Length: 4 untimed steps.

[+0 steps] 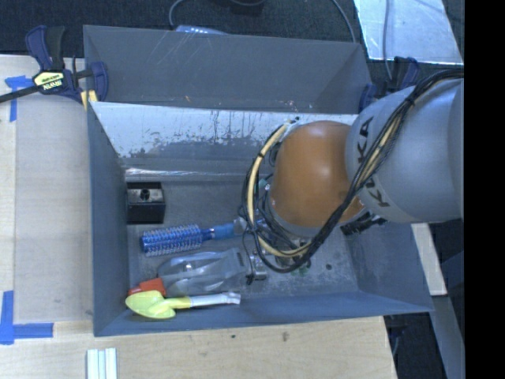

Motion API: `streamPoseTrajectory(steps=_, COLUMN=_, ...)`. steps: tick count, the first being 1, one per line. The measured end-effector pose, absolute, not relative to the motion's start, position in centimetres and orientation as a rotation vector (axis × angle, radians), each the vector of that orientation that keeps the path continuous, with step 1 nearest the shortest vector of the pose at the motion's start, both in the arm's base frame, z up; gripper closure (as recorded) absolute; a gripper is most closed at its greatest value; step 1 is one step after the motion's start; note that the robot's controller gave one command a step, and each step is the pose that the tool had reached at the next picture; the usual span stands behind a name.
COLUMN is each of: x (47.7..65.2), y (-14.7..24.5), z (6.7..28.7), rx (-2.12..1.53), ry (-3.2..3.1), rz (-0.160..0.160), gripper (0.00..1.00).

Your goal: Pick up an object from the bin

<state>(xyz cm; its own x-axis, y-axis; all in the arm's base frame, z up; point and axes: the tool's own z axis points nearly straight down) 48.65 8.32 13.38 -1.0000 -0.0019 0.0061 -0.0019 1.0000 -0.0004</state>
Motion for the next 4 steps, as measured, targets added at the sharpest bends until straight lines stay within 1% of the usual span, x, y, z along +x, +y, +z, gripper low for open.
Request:
streamPoseTrajectory(steps=1, x=48.9, y=8.3, z=13.8, rx=0.0, ry=-3.144, rz=-0.001, gripper=0.0)
streamPoseTrajectory(steps=2, x=50.9, y=14.7, z=9.5, rx=0.088, ry=-3.137, rz=0.009, gripper=0.0)
streamPoseTrajectory(steps=3, x=52.8, y=16.3, z=11.9, rx=0.342, ry=-3.124, rz=0.0, gripper=0.0)
streamPoseTrajectory(steps=4, x=54.2, y=17.8, z=11.9, rx=0.242, ry=-3.139, rz=0.003, gripper=0.0)
